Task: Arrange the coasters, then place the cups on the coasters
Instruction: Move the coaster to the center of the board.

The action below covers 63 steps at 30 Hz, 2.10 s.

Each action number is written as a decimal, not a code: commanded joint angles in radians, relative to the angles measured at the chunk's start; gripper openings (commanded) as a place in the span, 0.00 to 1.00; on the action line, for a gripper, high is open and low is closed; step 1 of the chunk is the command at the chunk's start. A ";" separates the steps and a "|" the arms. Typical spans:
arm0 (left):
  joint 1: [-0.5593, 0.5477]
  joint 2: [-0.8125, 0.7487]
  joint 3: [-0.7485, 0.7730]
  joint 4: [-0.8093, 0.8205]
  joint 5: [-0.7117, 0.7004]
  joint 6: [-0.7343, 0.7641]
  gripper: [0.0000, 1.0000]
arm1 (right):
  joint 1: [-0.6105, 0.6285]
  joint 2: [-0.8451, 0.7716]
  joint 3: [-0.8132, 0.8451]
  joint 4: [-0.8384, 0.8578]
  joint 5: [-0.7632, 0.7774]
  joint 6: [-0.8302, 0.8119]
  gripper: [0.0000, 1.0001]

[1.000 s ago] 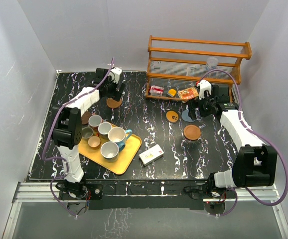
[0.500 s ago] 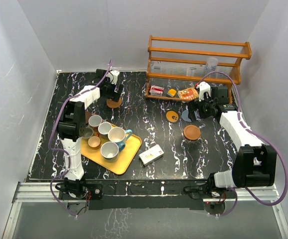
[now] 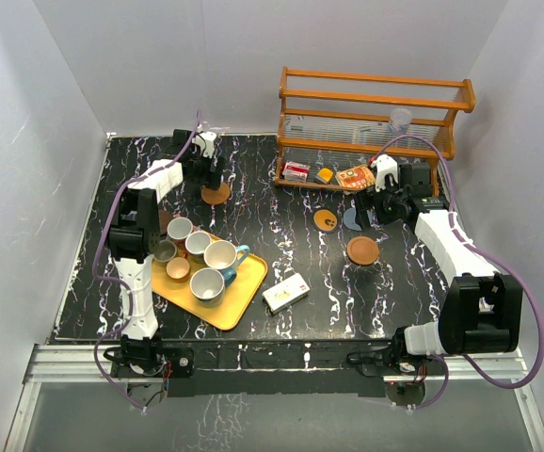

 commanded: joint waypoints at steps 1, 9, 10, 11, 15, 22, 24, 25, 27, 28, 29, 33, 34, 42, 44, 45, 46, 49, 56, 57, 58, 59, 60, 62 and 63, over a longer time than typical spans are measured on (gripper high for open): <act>0.005 0.008 0.040 -0.035 0.066 -0.028 0.85 | -0.004 -0.011 -0.003 0.040 -0.014 0.000 0.98; 0.005 0.018 0.040 -0.041 0.095 -0.046 0.78 | -0.005 -0.008 -0.004 0.034 -0.022 -0.003 0.98; 0.005 0.020 0.040 -0.043 0.100 -0.046 0.77 | -0.004 -0.008 -0.004 0.033 -0.023 -0.003 0.98; 0.006 0.022 0.040 -0.045 0.104 -0.046 0.76 | -0.004 -0.008 -0.004 0.034 -0.022 -0.004 0.98; 0.005 0.028 0.037 -0.051 0.106 -0.050 0.74 | -0.004 -0.006 -0.006 0.031 -0.025 -0.004 0.98; 0.005 0.035 0.029 -0.053 0.103 -0.050 0.73 | -0.004 -0.004 -0.005 0.029 -0.027 -0.006 0.98; 0.006 0.036 0.026 -0.055 0.105 -0.050 0.72 | -0.004 -0.004 -0.006 0.029 -0.028 -0.005 0.98; 0.005 0.032 0.021 -0.054 0.109 -0.049 0.71 | -0.004 -0.004 -0.005 0.029 -0.027 -0.006 0.98; 0.005 0.024 0.004 -0.052 0.127 -0.056 0.69 | -0.004 -0.003 -0.006 0.028 -0.029 -0.006 0.98; 0.004 0.018 -0.004 -0.052 0.137 -0.061 0.68 | -0.004 -0.003 -0.005 0.029 -0.028 -0.007 0.98; 0.003 0.011 -0.016 -0.052 0.146 -0.066 0.67 | -0.004 -0.002 -0.007 0.029 -0.029 -0.007 0.98; -0.014 -0.028 -0.078 -0.034 0.162 -0.076 0.65 | -0.004 0.001 -0.006 0.028 -0.028 -0.009 0.98; -0.021 -0.038 -0.094 -0.029 0.163 -0.077 0.64 | -0.004 0.002 -0.006 0.028 -0.028 -0.008 0.98; -0.115 -0.077 -0.178 -0.020 0.164 -0.076 0.60 | -0.004 0.002 -0.011 0.029 -0.014 -0.013 0.98; -0.145 -0.086 -0.202 -0.019 0.159 -0.072 0.60 | -0.004 0.002 -0.011 0.029 -0.014 -0.012 0.98; -0.161 -0.091 -0.212 -0.018 0.158 -0.071 0.59 | -0.004 0.003 -0.011 0.030 -0.013 -0.013 0.98; -0.177 -0.096 -0.226 -0.016 0.158 -0.070 0.59 | -0.004 0.004 -0.010 0.030 -0.013 -0.013 0.98; -0.227 -0.110 -0.262 -0.011 0.159 -0.074 0.59 | -0.004 0.006 -0.012 0.030 -0.011 -0.013 0.98; -0.342 -0.139 -0.335 0.030 0.167 -0.118 0.58 | -0.035 0.008 -0.013 0.030 -0.009 -0.013 0.98; -0.360 -0.142 -0.344 0.035 0.165 -0.121 0.58 | -0.036 0.007 -0.014 0.031 -0.009 -0.013 0.98; -0.379 -0.145 -0.352 0.041 0.162 -0.122 0.58 | -0.038 0.006 -0.014 0.030 -0.009 -0.014 0.98; -0.396 -0.147 -0.359 0.047 0.156 -0.122 0.58 | -0.040 0.006 -0.013 0.030 -0.009 -0.014 0.98; -0.412 -0.148 -0.365 0.051 0.151 -0.122 0.58 | -0.041 0.006 -0.013 0.030 -0.008 -0.014 0.98; -0.442 -0.150 -0.370 0.056 0.144 -0.124 0.58 | -0.043 0.006 -0.016 0.031 -0.008 -0.015 0.98; -0.460 -0.150 -0.373 0.058 0.140 -0.125 0.58 | -0.045 0.005 -0.016 0.030 -0.008 -0.014 0.98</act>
